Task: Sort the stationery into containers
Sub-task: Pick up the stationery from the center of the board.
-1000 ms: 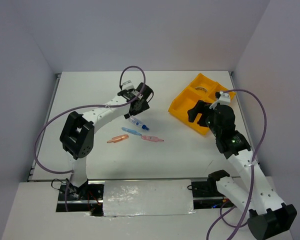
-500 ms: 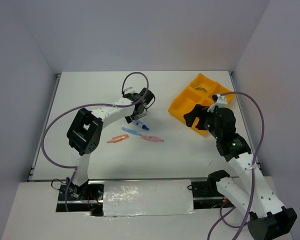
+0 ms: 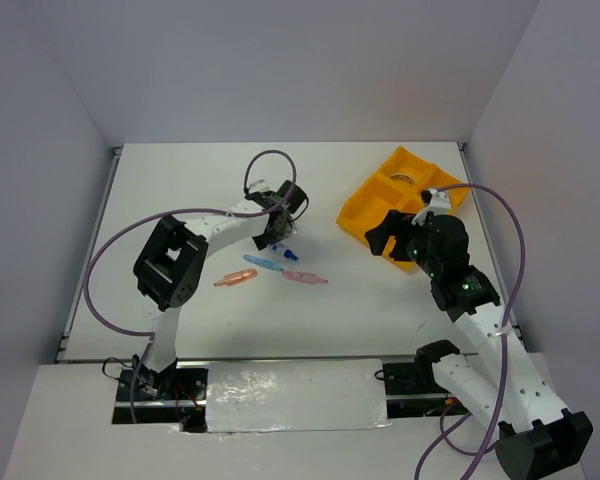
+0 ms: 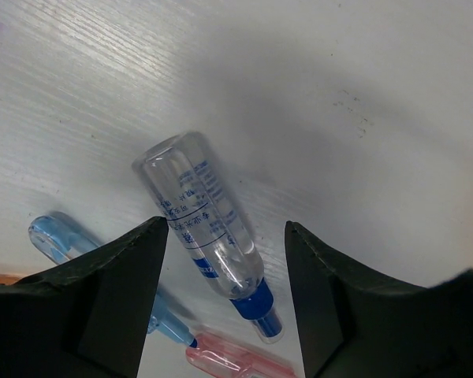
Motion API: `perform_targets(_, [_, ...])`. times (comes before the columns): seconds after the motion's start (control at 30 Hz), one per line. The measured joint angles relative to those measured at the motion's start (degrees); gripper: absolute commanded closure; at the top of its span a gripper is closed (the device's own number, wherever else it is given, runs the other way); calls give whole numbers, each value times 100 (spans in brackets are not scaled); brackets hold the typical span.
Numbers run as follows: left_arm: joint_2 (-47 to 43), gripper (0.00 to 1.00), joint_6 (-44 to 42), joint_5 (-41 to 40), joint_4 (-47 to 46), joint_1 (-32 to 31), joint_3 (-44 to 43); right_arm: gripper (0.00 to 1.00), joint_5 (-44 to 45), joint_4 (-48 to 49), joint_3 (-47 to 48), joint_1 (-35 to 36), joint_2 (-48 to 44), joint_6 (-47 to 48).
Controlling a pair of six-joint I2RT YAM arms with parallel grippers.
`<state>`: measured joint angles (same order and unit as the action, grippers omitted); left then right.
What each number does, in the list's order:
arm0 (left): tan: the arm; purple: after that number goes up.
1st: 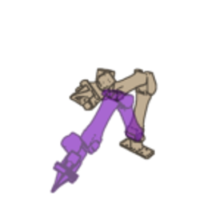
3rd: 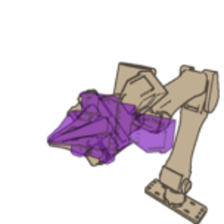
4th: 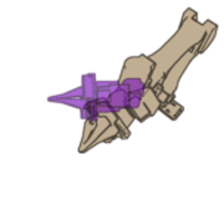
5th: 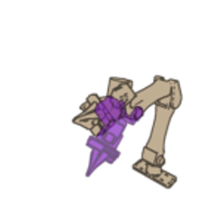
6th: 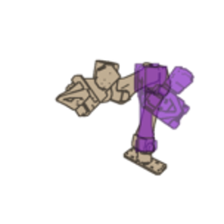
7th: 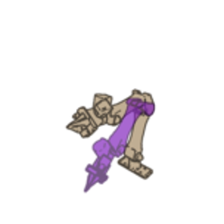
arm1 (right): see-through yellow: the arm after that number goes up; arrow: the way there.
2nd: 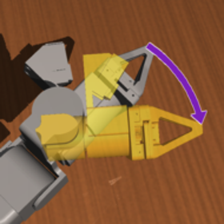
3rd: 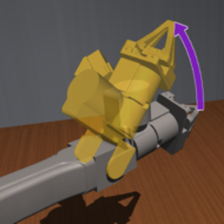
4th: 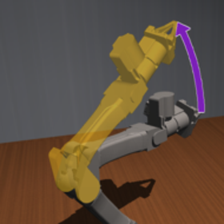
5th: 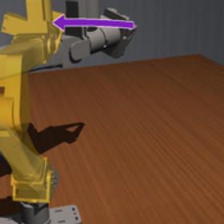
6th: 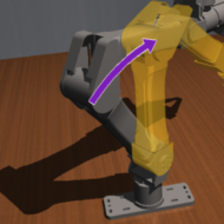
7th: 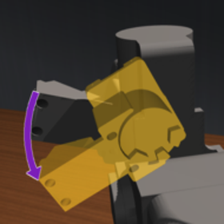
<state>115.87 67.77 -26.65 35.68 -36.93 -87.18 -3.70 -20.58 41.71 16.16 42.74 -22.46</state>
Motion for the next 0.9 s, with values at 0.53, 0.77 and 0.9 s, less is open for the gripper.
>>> perform_targets(0.53, [326,85,-44,387,-804,57,70,11,57,-68,0,0,-55,131])
perform_targets(0.77, [256,100,-258,448,-1084,83,197,11,175,-146,0,0,-170,195])
perform_targets(0.9, [-122,100,-977,339,-1342,57,417,11,201,-181,0,0,-199,199])
